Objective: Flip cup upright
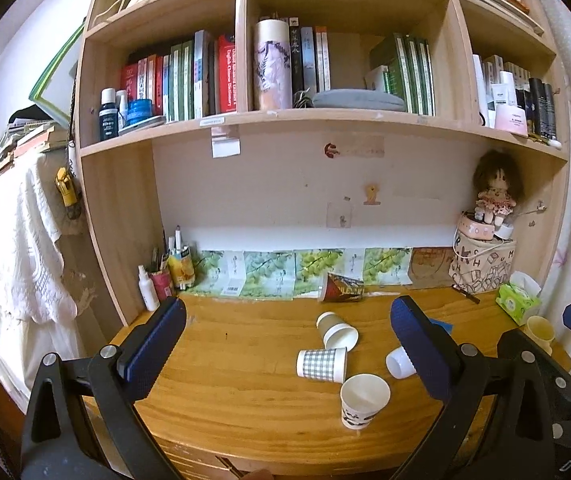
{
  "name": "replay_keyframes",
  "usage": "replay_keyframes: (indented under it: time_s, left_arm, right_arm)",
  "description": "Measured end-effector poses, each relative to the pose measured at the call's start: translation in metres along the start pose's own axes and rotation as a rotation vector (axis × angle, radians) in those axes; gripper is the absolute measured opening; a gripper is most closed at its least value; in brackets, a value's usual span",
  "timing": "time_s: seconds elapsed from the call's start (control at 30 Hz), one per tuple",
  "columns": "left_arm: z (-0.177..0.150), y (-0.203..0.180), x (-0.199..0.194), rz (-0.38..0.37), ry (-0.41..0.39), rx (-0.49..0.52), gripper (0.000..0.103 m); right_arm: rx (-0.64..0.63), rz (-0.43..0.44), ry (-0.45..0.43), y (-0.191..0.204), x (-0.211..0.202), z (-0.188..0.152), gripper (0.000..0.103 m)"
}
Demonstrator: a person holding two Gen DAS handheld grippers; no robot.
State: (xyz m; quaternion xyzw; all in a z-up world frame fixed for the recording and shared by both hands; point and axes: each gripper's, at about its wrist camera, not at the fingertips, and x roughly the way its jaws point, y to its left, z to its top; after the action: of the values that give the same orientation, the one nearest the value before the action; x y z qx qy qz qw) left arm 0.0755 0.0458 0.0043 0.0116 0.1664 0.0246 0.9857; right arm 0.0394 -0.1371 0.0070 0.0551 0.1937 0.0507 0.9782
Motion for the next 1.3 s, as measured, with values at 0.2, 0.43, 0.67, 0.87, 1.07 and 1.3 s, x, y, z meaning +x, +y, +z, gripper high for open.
replay_keyframes:
  time_s: [0.2, 0.43, 0.67, 0.87, 1.07, 1.3]
  left_arm:
    - [0.002, -0.001, 0.004, -0.008, -0.005, -0.006, 0.102]
    - [0.002, -0.003, 0.007, -0.010, -0.003, -0.011, 0.102]
    - [0.001, -0.004, 0.009, -0.006, 0.003, -0.010, 0.102]
    - [0.000, -0.005, 0.010, -0.003, 0.011, -0.015, 0.102]
    - [-0.003, -0.008, 0.010, 0.007, 0.018, -0.018, 0.102]
    - [-0.004, -0.012, 0.010, 0.014, 0.033, -0.020, 0.102]
  right_arm:
    - [0.000, -0.012, 0.001, -0.003, 0.005, 0.003, 0.102]
    - [-0.007, -0.018, 0.005, -0.007, 0.009, 0.004, 0.102]
    - [-0.004, -0.014, 0.011, -0.009, 0.012, 0.005, 0.102]
    - [-0.002, -0.008, 0.016, -0.011, 0.014, 0.004, 0.102]
    - [0.000, -0.002, 0.025, -0.013, 0.016, 0.003, 0.102]
    - [0.004, 0.005, 0.037, -0.017, 0.017, 0.002, 0.102]
